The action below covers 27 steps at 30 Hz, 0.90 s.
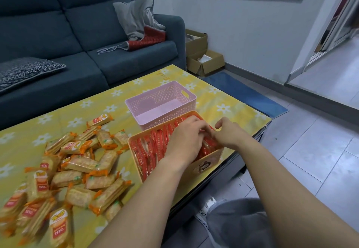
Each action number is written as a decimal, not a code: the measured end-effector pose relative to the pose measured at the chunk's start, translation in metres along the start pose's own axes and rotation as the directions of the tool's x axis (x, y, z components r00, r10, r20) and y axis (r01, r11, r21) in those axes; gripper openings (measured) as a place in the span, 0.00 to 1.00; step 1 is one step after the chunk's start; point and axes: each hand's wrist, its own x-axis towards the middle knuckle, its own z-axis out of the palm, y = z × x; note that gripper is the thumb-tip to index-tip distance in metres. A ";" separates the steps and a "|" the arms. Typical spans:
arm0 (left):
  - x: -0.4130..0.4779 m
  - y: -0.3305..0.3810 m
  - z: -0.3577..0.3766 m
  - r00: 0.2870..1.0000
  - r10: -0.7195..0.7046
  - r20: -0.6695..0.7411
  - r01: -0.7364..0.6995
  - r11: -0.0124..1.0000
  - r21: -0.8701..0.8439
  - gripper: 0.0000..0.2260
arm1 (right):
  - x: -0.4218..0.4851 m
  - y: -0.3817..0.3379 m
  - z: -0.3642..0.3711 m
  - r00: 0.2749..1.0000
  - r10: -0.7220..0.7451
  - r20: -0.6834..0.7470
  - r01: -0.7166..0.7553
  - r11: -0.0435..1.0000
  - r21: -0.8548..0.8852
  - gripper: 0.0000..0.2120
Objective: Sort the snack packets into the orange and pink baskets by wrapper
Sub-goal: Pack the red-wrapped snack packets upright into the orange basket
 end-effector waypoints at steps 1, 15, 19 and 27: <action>0.000 0.001 0.000 1.000 -0.013 -0.003 0.013 1.000 0.022 0.07 | -0.002 0.001 -0.001 0.996 0.027 0.080 -0.034 0.995 0.094 0.25; -0.010 0.004 -0.002 0.978 -0.118 0.172 0.081 0.974 0.210 0.13 | -0.009 -0.015 0.018 0.994 -0.052 -0.098 0.038 0.989 -0.146 0.10; -0.014 -0.007 -0.030 0.994 -0.112 -0.004 0.110 0.975 0.193 0.09 | -0.026 -0.035 0.024 0.920 -0.268 -0.285 0.186 0.940 -0.284 0.21; -0.066 -0.082 -0.110 0.864 -0.489 -0.120 0.504 0.836 0.216 0.11 | -0.067 -0.112 0.086 0.783 -0.622 0.030 0.607 0.752 -0.256 0.18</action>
